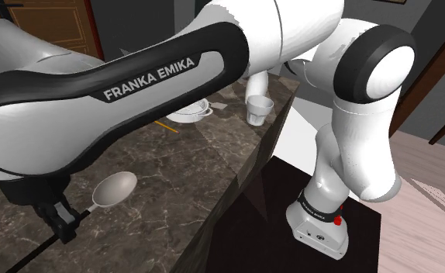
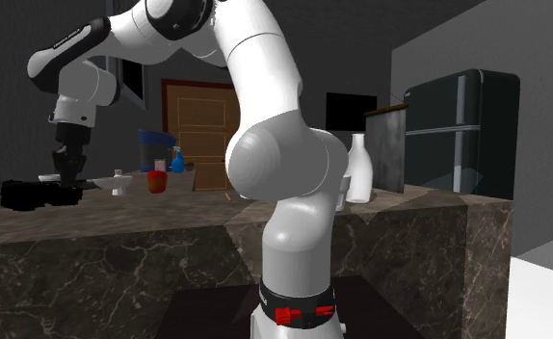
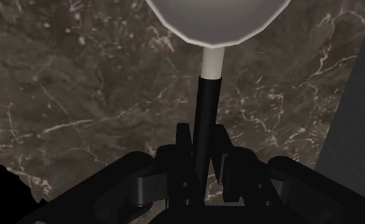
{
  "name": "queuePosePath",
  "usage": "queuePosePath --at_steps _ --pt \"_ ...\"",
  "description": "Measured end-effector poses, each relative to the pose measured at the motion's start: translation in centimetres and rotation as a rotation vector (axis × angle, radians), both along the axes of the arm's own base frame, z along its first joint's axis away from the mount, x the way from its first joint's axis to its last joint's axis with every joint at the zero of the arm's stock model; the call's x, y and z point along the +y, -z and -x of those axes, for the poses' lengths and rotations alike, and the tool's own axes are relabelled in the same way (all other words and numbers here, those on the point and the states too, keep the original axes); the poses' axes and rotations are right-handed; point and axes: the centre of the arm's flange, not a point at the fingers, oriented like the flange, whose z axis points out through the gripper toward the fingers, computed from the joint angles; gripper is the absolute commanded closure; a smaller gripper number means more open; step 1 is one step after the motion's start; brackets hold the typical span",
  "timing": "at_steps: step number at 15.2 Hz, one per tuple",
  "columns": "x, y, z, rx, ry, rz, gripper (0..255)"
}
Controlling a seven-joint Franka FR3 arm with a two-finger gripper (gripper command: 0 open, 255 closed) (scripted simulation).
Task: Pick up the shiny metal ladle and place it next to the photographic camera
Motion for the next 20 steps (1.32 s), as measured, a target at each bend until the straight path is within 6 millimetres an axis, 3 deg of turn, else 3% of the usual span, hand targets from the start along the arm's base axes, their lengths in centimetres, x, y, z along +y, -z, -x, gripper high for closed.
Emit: queuePosePath --at_steps 14,20 --pt "-0.1 7.2 0.2 0.000 0.000 0.000 255" --pt "-0.2 7.5 0.1 0.000 0.000 0.000 255"
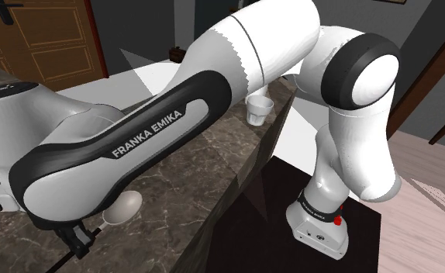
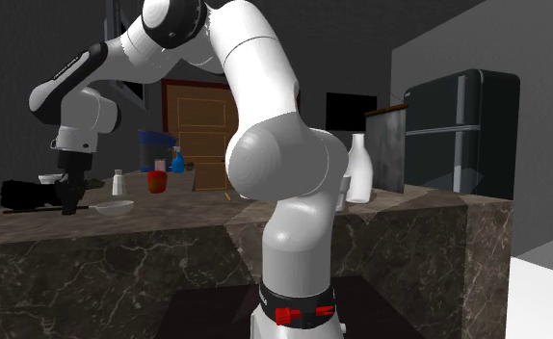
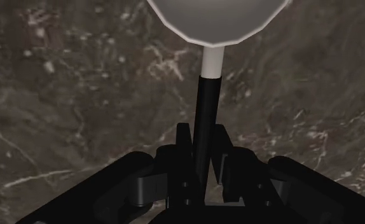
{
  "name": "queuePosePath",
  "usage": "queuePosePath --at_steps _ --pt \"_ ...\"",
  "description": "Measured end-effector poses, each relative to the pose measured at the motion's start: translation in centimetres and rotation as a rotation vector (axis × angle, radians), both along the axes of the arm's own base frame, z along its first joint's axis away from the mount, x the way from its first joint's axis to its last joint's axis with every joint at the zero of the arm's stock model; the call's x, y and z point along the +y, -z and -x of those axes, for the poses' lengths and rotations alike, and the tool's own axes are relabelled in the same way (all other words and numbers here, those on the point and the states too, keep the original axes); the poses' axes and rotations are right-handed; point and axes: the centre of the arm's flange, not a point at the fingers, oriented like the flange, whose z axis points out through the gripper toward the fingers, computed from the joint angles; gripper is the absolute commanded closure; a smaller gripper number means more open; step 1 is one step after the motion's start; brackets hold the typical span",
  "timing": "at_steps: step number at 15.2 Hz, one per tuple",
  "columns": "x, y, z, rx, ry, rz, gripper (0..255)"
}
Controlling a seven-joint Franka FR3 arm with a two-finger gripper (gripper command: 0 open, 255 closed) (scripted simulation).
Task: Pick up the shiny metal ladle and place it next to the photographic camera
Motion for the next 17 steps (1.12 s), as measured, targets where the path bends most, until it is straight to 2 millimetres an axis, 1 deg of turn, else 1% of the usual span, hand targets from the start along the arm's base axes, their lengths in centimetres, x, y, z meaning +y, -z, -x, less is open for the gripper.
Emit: queuePosePath --at_steps 1,7,8,11,12,17 --pt "0.0 0.0 0.0 0.000 0.000 0.000 0" --pt "0.0 0.0 0.0 0.000 0.000 0.000 0" --pt "0.0 -0.5 0.0 0.000 0.000 0.000 0" --pt "-0.3 -3.9 -0.4 -0.001 0.000 -0.001 0" --pt "-0.4 -4.4 -0.5 -0.001 0.000 -0.001 0" --pt "-0.5 -4.9 -0.6 0.000 0.000 0.000 0"
